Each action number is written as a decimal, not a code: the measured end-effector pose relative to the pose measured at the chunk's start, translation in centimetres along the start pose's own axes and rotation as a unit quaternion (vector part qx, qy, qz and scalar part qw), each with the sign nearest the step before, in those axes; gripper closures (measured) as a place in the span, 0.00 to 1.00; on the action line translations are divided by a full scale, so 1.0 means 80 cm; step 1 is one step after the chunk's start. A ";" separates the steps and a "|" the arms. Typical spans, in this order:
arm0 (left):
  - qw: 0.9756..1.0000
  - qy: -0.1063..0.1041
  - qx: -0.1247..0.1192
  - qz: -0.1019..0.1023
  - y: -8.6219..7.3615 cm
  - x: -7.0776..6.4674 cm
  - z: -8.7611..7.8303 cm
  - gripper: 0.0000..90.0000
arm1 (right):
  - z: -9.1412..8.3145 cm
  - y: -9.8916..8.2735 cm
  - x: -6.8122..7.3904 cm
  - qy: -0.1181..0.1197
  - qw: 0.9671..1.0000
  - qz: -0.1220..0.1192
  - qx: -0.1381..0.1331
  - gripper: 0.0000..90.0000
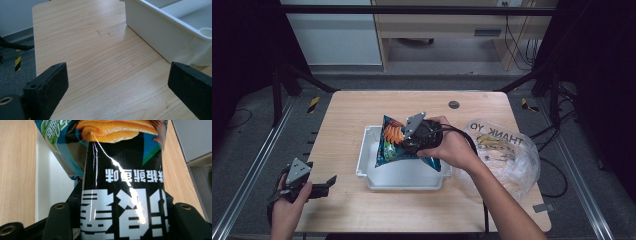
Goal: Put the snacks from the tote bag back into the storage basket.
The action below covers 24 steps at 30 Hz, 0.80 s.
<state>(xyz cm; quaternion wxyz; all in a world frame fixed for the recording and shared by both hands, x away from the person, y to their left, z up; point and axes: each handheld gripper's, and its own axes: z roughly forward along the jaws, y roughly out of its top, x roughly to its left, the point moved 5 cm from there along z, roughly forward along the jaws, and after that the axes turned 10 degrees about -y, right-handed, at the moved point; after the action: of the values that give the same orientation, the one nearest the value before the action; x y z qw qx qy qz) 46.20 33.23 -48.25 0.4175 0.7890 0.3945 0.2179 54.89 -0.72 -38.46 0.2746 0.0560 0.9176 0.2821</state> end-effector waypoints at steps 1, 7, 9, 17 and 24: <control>1.000 0.000 -0.001 -0.001 0.000 0.000 0.000 0.03 | 0.000 0.000 0.000 0.000 1.000 0.001 0.000 0.48; 1.000 -0.002 0.000 0.001 0.000 -0.001 0.000 0.03 | 0.005 0.002 0.003 0.003 1.000 -0.001 0.002 0.48; 1.000 -0.002 -0.002 -0.001 0.000 -0.001 0.001 0.03 | 0.008 0.002 0.005 0.004 1.000 -0.004 0.003 0.48; 1.000 -0.002 0.000 0.000 0.000 0.000 0.001 0.03 | 0.015 0.005 0.009 0.008 1.000 -0.006 0.006 0.48; 1.000 -0.002 -0.001 -0.001 0.000 -0.001 0.002 0.03 | 0.024 -0.003 0.015 0.016 1.000 -0.002 0.007 0.48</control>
<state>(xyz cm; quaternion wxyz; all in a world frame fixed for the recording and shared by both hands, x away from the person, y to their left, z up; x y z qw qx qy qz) 46.24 33.09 -48.34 0.4193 0.7888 0.3942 0.2160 54.92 0.38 -40.50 0.2600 0.0513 0.9239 0.2762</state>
